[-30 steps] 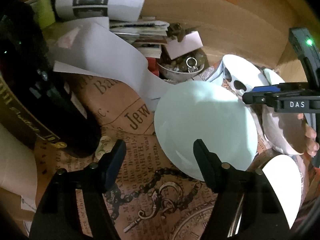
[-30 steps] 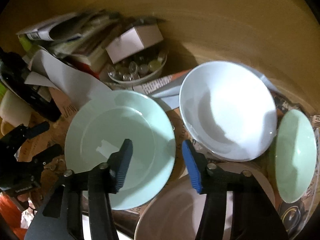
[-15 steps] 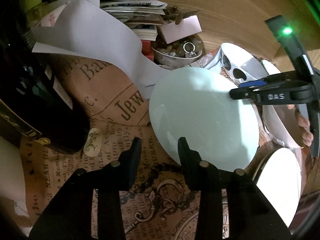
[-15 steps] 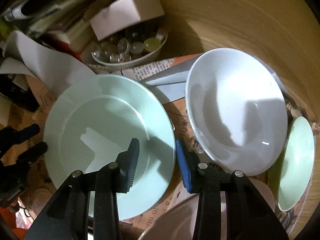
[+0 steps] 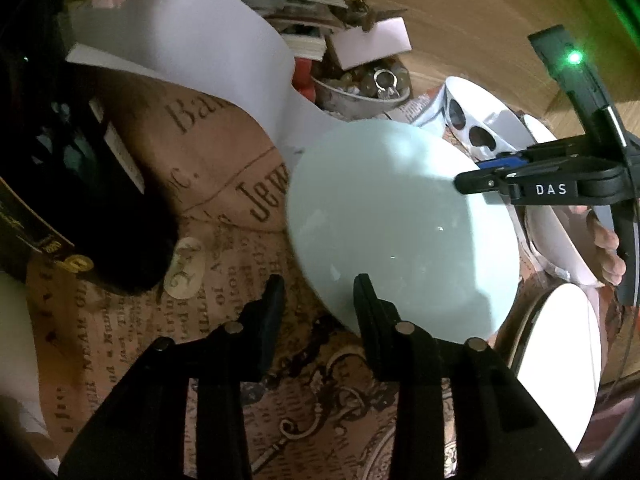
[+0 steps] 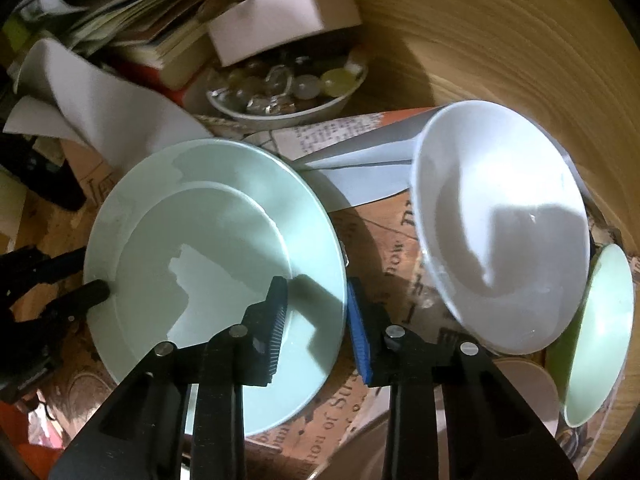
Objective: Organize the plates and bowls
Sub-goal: 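Lift the mint-green plate with both grippers toward the white plate, then carry the mint-green plate with both grippers and lower it onto the white plate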
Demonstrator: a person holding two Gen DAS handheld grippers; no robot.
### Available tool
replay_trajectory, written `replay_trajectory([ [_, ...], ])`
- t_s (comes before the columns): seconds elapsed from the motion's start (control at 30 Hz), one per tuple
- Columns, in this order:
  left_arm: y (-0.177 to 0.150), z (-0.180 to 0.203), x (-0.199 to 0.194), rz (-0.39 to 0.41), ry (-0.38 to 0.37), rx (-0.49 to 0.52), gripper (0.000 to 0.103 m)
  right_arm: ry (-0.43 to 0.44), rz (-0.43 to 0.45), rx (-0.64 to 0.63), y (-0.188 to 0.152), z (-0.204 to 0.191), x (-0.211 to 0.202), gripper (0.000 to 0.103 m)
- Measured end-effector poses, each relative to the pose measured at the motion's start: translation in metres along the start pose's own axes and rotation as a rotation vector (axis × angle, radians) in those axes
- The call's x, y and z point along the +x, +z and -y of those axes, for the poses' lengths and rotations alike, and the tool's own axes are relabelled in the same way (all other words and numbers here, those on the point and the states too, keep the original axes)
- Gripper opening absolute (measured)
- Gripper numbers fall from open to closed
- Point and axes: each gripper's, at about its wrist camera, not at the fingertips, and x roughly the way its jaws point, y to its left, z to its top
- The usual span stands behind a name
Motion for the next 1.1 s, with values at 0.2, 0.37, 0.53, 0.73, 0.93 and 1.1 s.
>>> replay_trajectory([
  [0.2,0.000,0.009,0.005,-0.002,-0.027,0.029,0.029,-0.029,0.003,-0.023,-0.001,-0.007,0.003,0.028],
  [0.37,0.001,0.005,0.006,-0.010,-0.036,0.019,0.029,-0.010,0.039,0.007,-0.009,-0.005,-0.005,0.028],
  [0.53,-0.001,0.006,0.002,0.004,-0.012,0.008,0.028,0.026,0.075,0.031,-0.014,0.001,-0.019,0.027],
  [0.73,0.000,0.006,-0.015,0.046,0.007,-0.005,0.028,0.014,0.141,0.025,-0.021,-0.003,-0.048,0.026],
  [0.93,0.001,0.006,-0.043,0.114,0.007,-0.018,0.028,0.014,0.220,0.030,-0.031,-0.011,-0.077,0.026],
  [1.1,-0.001,0.006,-0.067,0.166,0.009,-0.018,0.028,0.003,0.263,0.031,-0.048,-0.015,-0.096,0.026],
])
